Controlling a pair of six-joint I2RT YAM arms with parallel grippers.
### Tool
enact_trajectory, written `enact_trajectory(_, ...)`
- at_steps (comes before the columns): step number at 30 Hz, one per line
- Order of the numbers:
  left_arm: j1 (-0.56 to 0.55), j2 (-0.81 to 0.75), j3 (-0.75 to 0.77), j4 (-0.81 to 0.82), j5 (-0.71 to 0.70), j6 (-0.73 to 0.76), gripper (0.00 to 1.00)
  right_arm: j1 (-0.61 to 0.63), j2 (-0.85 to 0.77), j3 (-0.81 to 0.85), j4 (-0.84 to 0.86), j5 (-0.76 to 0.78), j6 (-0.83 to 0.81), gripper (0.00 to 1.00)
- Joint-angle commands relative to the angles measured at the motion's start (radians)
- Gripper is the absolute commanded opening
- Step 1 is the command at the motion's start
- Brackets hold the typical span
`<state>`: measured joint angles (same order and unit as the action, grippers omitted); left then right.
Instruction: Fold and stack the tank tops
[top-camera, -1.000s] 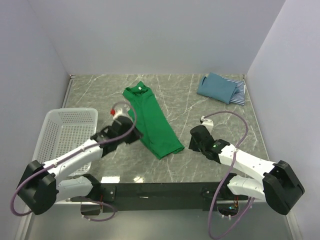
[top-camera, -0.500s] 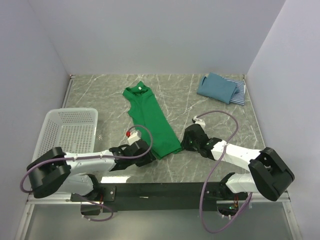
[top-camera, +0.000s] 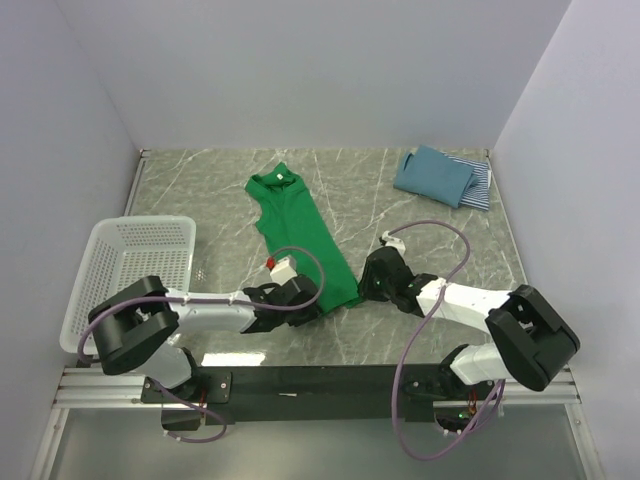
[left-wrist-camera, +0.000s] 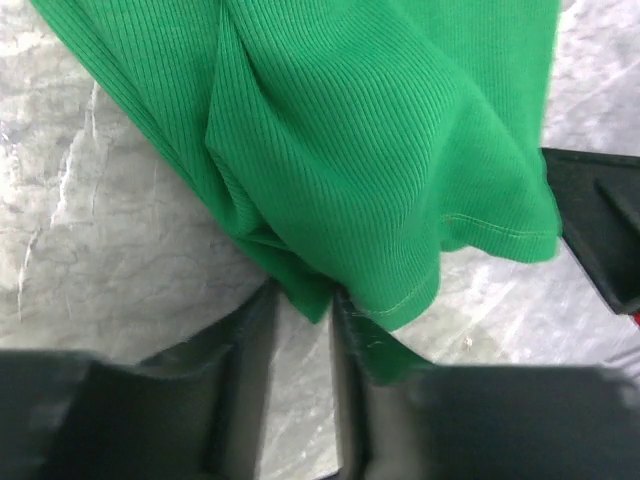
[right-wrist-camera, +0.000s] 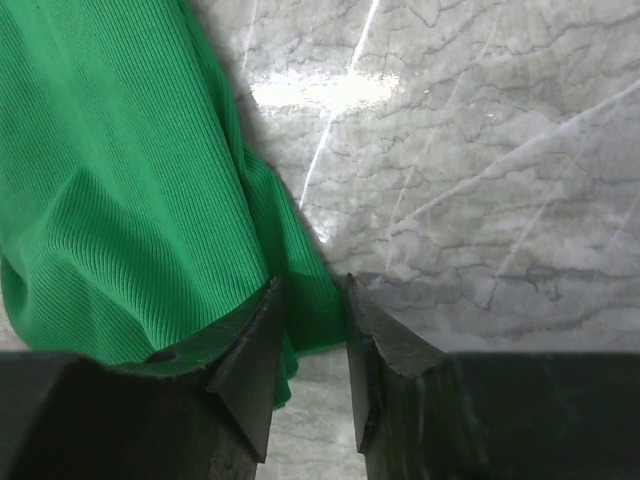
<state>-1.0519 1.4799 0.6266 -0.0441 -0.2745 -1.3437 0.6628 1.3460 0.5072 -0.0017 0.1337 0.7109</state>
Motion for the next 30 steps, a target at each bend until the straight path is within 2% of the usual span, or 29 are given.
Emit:
enact_trajectory(1, -0.013, 0.043, 0.025, -0.046, -0.043, -0.028, 0.27, -0.006, 0.024, 0.028, 0.032, -0.005, 0.010, 0.36)
enact_trajectory(2, -0.013, 0.049, 0.030, -0.054, -0.045, -0.031, 0.24, -0.006, 0.028, 0.028, 0.032, -0.006, 0.013, 0.32)
enact_trajectory(4, -0.014, 0.057, 0.033, -0.080, -0.057, -0.040, 0.10, -0.005, 0.031, 0.033, 0.028, -0.003, 0.013, 0.23)
enact_trajectory(5, -0.013, 0.054, 0.038, -0.098, -0.067, -0.047, 0.05, -0.006, 0.027, 0.034, 0.019, 0.004, 0.012, 0.15)
enact_trajectory(6, -0.013, 0.031, 0.038, -0.123, -0.080, -0.058, 0.01, -0.006, 0.025, 0.036, 0.009, 0.010, 0.012, 0.12)
enact_trajectory(9, -0.011, -0.074, 0.035, -0.239, -0.159, -0.075, 0.01, -0.011, -0.010, 0.039, -0.033, 0.041, 0.009, 0.01)
enact_trajectory(14, 0.056, -0.343, -0.059, -0.439, -0.244, -0.118, 0.01, -0.094, -0.123, 0.034, -0.121, 0.069, -0.017, 0.00)
enact_trajectory(16, 0.093, -0.498, -0.097, -0.471, -0.241, -0.126, 0.00, -0.135, -0.159, 0.019, -0.112, 0.023, -0.024, 0.00)
enact_trajectory(18, 0.139, -0.632, -0.140, -0.509, -0.235, -0.129, 0.01, -0.155, -0.188, 0.039, -0.150, 0.041, -0.025, 0.00)
enact_trajectory(21, 0.174, -0.748, -0.177, -0.552, -0.226, -0.123, 0.01, -0.164, -0.218, 0.069, -0.201, 0.052, -0.037, 0.00)
enact_trajectory(25, 0.190, -0.790, -0.179, -0.602, -0.223, -0.132, 0.01, -0.177, -0.264, 0.093, -0.262, 0.107, -0.050, 0.00)
enact_trajectory(27, 0.190, -0.787, -0.176, -0.585, -0.204, -0.105, 0.02, -0.186, -0.297, 0.097, -0.285, 0.126, -0.054, 0.07)
enact_trajectory(30, 0.190, -0.780, -0.160, -0.615, -0.199, -0.110, 0.03, -0.198, -0.337, 0.106, -0.319, 0.152, -0.064, 0.08)
